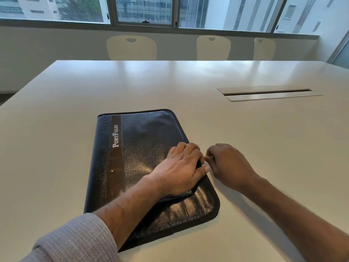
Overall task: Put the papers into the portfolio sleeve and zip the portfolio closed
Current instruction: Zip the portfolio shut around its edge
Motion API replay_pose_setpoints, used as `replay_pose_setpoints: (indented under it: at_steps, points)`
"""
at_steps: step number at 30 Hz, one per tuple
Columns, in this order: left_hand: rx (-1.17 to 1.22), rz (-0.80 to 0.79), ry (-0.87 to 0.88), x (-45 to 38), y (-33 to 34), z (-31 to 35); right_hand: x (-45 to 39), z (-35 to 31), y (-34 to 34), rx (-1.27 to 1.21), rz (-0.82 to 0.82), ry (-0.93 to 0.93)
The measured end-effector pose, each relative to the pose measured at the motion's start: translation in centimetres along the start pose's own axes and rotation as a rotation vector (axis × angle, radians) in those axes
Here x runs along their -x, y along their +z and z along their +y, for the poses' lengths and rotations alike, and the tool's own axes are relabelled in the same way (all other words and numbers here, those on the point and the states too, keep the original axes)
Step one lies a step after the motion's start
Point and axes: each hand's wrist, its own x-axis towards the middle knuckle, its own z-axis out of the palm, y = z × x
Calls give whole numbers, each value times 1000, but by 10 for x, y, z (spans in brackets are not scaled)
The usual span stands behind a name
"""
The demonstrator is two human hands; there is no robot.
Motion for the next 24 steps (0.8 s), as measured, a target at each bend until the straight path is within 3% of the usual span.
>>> replay_pose_setpoints:
  at_steps: [24]
  points:
    - [0, -29, -34, 3, -11, 6, -89, 6, 31, 0, 50, -42]
